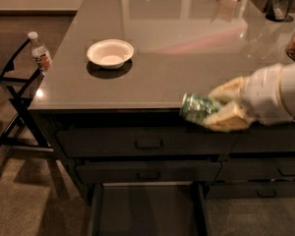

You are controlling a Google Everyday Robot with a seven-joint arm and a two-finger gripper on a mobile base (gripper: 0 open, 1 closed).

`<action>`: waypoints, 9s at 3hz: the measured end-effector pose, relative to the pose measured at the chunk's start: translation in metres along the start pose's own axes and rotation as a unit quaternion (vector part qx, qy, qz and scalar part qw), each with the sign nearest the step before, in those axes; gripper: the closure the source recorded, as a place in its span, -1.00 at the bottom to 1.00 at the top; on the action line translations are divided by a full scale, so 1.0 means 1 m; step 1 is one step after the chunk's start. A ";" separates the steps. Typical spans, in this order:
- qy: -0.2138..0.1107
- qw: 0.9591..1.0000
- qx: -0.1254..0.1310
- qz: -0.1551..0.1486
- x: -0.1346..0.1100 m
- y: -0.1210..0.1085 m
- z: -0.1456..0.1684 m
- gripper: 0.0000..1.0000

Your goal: Place green can into bottom drawer

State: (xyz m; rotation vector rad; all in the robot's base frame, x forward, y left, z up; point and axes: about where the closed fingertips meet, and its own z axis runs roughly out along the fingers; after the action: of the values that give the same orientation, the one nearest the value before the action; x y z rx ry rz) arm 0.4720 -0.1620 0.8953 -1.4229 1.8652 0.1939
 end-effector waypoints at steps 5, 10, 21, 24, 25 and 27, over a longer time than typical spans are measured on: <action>0.015 0.997 -0.076 0.028 0.105 0.074 0.077 1.00; 0.032 0.988 -0.143 0.059 0.238 0.179 0.264 1.00; -0.005 0.991 -0.043 0.126 0.423 0.196 0.558 1.00; 0.008 0.990 -0.043 0.131 0.430 0.201 0.568 0.16; 0.008 0.990 -0.043 0.131 0.430 0.201 0.568 -0.30; 0.008 0.990 -0.043 0.131 0.430 0.202 0.568 -1.00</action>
Offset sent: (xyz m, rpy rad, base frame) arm -0.0222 -0.0134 -0.0289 0.0048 0.0525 -0.0328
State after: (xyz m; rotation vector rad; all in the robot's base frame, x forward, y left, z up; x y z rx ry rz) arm 0.5310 -0.1080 0.1588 -1.2339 2.0755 0.3969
